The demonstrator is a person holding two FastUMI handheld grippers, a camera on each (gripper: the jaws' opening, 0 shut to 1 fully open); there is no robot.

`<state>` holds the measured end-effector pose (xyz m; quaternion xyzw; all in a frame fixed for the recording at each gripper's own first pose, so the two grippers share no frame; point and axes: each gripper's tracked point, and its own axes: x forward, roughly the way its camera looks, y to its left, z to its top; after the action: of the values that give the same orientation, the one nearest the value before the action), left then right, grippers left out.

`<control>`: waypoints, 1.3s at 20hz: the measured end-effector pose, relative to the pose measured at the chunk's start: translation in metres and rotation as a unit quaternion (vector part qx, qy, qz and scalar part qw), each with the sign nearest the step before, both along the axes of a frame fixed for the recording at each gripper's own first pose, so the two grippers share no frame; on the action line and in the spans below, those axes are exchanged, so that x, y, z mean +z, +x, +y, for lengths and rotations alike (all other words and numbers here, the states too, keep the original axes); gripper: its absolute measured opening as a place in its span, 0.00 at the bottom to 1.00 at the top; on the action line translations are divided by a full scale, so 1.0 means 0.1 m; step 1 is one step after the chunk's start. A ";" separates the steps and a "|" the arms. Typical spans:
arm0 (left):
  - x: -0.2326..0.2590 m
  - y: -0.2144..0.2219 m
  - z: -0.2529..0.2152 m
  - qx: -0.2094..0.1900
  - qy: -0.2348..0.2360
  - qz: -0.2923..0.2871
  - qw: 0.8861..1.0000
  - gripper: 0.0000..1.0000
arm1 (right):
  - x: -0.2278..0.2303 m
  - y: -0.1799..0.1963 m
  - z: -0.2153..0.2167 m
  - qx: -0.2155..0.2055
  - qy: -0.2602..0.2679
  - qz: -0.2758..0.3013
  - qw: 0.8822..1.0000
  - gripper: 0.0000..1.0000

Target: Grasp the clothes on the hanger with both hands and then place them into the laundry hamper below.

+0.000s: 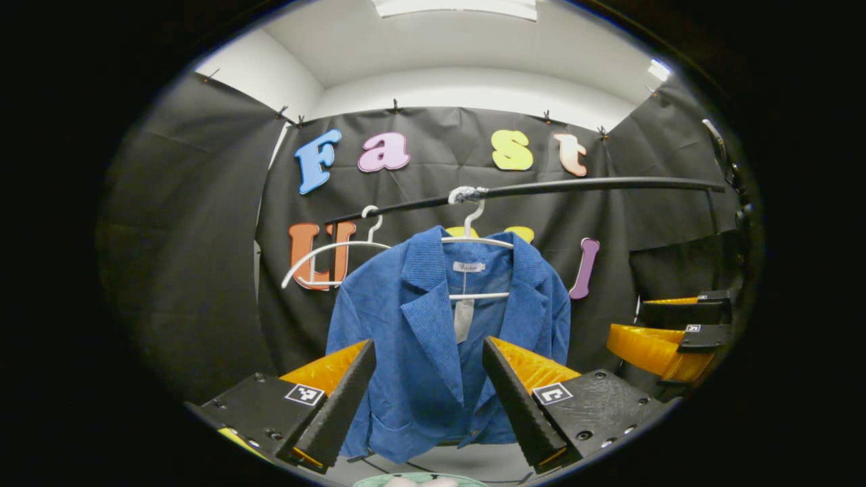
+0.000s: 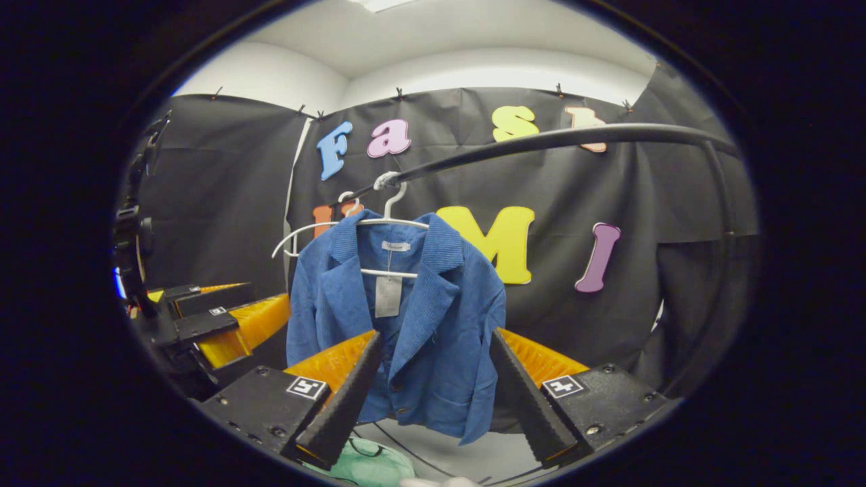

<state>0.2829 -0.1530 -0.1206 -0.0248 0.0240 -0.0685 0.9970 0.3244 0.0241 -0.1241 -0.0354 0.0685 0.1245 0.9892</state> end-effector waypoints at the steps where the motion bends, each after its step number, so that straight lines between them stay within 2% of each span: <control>1: -0.06 0.14 -0.01 0.005 0.001 0.006 1.000 1.00 | -0.05 0.14 0.06 0.009 0.001 0.004 1.000 1.00; 4: -0.26 0.51 0.06 0.022 -0.001 0.029 0.999 0.96 | -0.19 0.56 0.19 0.026 -0.002 0.018 0.999 1.00; 5: -0.31 0.63 0.07 0.027 -0.004 0.034 0.999 0.92 | -0.26 0.68 0.22 0.028 -0.001 0.025 0.999 1.00; 6: -0.37 0.73 0.08 0.030 -0.006 0.040 0.999 0.96 | -0.31 0.79 0.23 0.029 0.001 0.034 0.999 1.00; 9: -0.47 0.94 0.06 0.034 -0.014 0.053 0.998 1.00 | -0.43 1.03 0.30 0.038 0.008 0.052 0.998 1.00; 11: -0.48 1.02 -0.01 0.033 -0.017 0.054 0.998 1.00 | -0.49 1.13 0.32 0.043 0.013 0.062 0.997 1.00; 12: -0.47 1.04 -0.05 0.031 -0.019 0.054 0.998 0.97 | -0.51 1.17 0.34 0.047 0.015 0.066 0.997 1.00; 14: -0.42 1.07 -0.15 0.023 -0.028 0.051 0.998 0.98 | -0.53 1.24 0.35 0.055 0.021 0.073 0.996 1.00; 15: -0.40 1.11 -0.19 0.021 -0.031 0.050 0.998 1.00 | -0.55 1.28 0.35 0.056 0.024 0.076 0.995 0.99; 16: -0.37 1.14 -0.19 0.024 -0.031 0.047 0.998 0.96 | -0.56 1.32 0.35 0.057 0.027 0.079 0.995 0.97; 17: -0.34 1.18 -0.20 0.026 -0.028 0.044 0.998 1.00 | -0.56 1.36 0.36 0.059 0.031 0.079 0.995 0.95; 18: -0.33 1.21 -0.20 0.030 -0.024 0.044 0.998 0.96 | -0.55 1.39 0.37 0.059 0.033 0.081 0.994 0.94; 20: -0.36 1.29 -0.20 0.036 -0.019 0.049 0.998 0.96 | -0.55 1.44 0.43 0.067 0.040 0.086 0.993 0.90; 21: -0.37 1.34 -0.21 0.037 -0.020 0.053 0.998 1.00 | -0.54 1.46 0.48 0.075 0.044 0.086 0.992 0.85; 22: -0.38 1.39 -0.21 0.039 -0.022 0.054 0.998 0.92 | -0.53 1.47 0.53 0.080 0.047 0.089 0.992 0.83; 23: -0.39 1.44 -0.21 0.043 -0.021 0.056 0.997 0.96 | -0.54 1.50 0.56 0.084 0.049 0.091 0.991 0.78; 24: -0.41 1.46 -0.22 0.046 -0.020 0.059 0.997 0.96 | -0.55 1.54 0.58 0.084 0.050 0.092 0.991 0.76; 26: -0.45 1.45 -0.23 0.052 -0.018 0.065 0.996 0.76 | -0.58 1.54 0.65 0.095 0.052 0.101 0.989 0.69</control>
<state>0.4276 -0.1756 -0.1659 -0.0488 0.0862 -0.0149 0.9950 0.4785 0.0886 -0.1817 0.0223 0.1578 0.2238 0.9615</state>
